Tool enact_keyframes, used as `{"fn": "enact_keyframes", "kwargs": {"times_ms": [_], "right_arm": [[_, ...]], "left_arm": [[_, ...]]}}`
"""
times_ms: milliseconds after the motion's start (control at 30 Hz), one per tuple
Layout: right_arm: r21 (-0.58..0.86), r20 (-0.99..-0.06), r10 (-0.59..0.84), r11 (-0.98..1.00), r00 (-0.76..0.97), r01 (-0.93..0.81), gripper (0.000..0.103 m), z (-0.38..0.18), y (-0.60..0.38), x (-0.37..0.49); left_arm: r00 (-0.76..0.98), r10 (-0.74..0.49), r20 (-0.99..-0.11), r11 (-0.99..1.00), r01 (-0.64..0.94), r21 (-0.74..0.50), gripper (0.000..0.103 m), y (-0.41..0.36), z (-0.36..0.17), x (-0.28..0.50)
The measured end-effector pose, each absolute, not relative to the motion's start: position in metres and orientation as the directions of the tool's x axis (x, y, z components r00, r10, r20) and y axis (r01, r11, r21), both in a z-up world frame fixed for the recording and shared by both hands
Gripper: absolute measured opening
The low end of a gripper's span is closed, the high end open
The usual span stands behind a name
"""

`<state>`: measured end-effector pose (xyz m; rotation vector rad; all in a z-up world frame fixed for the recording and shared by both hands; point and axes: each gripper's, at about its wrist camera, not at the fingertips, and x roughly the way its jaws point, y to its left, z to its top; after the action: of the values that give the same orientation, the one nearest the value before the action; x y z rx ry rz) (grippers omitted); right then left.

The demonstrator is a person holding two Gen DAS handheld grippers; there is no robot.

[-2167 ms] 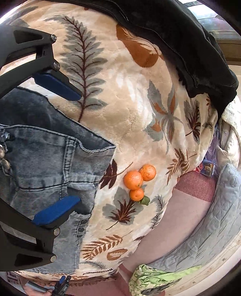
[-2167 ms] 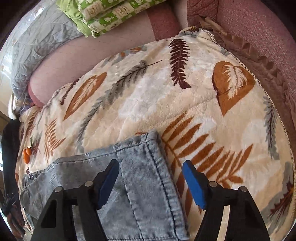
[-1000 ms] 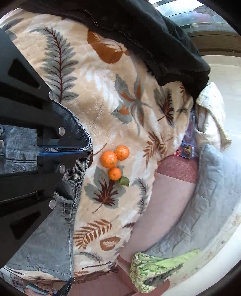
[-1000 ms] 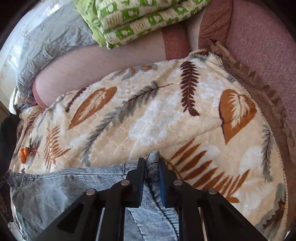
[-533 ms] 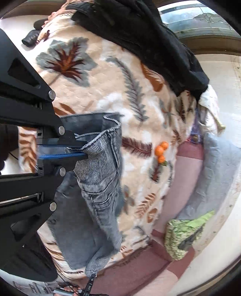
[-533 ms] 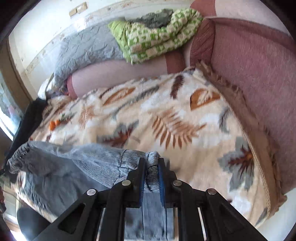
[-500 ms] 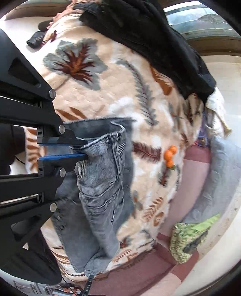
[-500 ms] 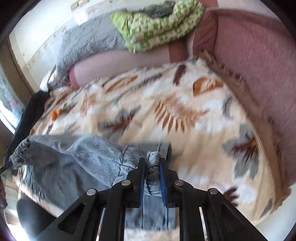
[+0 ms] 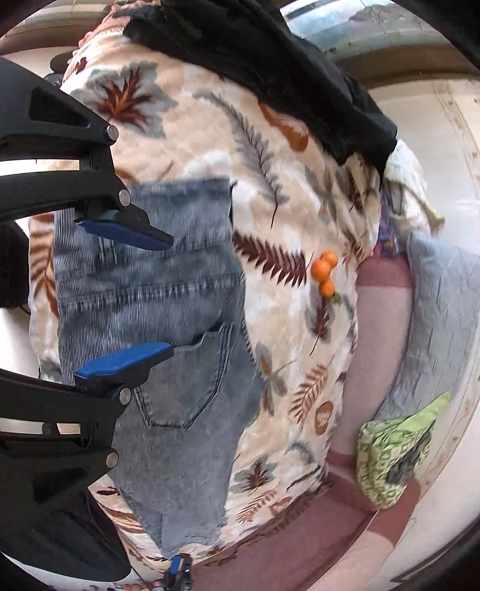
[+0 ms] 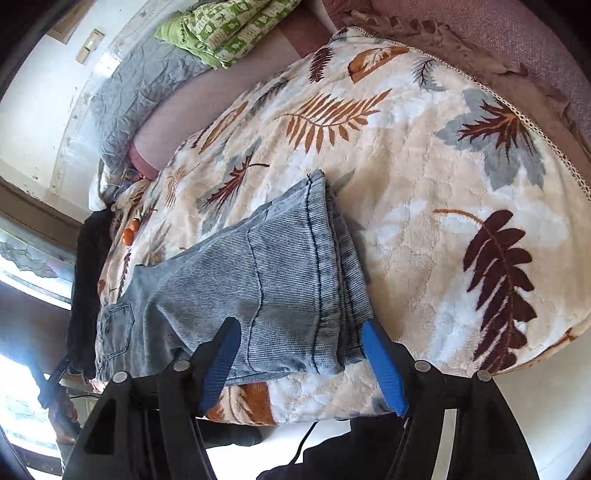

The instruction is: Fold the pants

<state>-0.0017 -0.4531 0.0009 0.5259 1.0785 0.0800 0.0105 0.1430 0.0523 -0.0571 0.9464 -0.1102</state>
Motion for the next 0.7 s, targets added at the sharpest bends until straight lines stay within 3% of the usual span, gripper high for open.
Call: {"fn": "enact_keyframes", "kwargs": {"times_ms": [133,233,267,333,367,500,567,633,700], "right_arm": [[0.518,-0.771,0.344,0.828,0.536,0.215,0.071,0.012,-0.466,0.032],[0.454,-0.833,0.31,0.857,0.459,0.244,0.071,0.001,-0.466,0.073],[0.446,-0.851,0.323,0.86,0.413,0.247,0.061,-0.008,-0.464,0.085],[0.329,-0.902,0.243,0.921,0.356,0.206,0.017,-0.013,-0.449,0.101],[0.268,-0.908,0.193,0.95,0.371,0.162,0.013,-0.005,-0.44,0.105],[0.034,-0.861,-0.021,0.994,0.509,0.1,0.012,0.031,-0.417,0.11],[-0.084,-0.898,-0.114,0.992,0.424,0.09,0.016,0.003,-0.412,0.12],[-0.096,-0.928,-0.116,0.993,0.354,0.072,0.019,-0.022,-0.413,0.121],[-0.001,-0.897,-0.065,0.989,0.438,0.146,0.029,-0.007,-0.426,0.1]], "left_arm": [[0.486,-0.148,-0.861,0.988,0.102,-0.112,0.053,0.11,0.006,0.027],[0.491,-0.118,-0.863,0.992,0.103,-0.076,0.056,0.104,-0.015,0.029],[0.5,-0.125,-0.857,0.991,0.106,-0.083,0.057,0.104,-0.015,0.026],[0.502,-0.147,-0.852,0.989,0.103,-0.109,0.058,0.11,-0.012,0.023],[0.501,-0.158,-0.851,0.987,0.104,-0.122,0.058,0.113,-0.013,0.022],[0.508,-0.189,-0.84,0.982,0.115,-0.152,0.059,0.117,-0.015,0.021],[0.513,-0.183,-0.839,0.983,0.116,-0.144,0.063,0.115,-0.015,0.023],[0.519,-0.171,-0.838,0.985,0.119,-0.127,0.066,0.111,-0.016,0.022],[0.528,-0.147,-0.836,0.988,0.124,-0.096,0.067,0.106,-0.016,0.021]]}}
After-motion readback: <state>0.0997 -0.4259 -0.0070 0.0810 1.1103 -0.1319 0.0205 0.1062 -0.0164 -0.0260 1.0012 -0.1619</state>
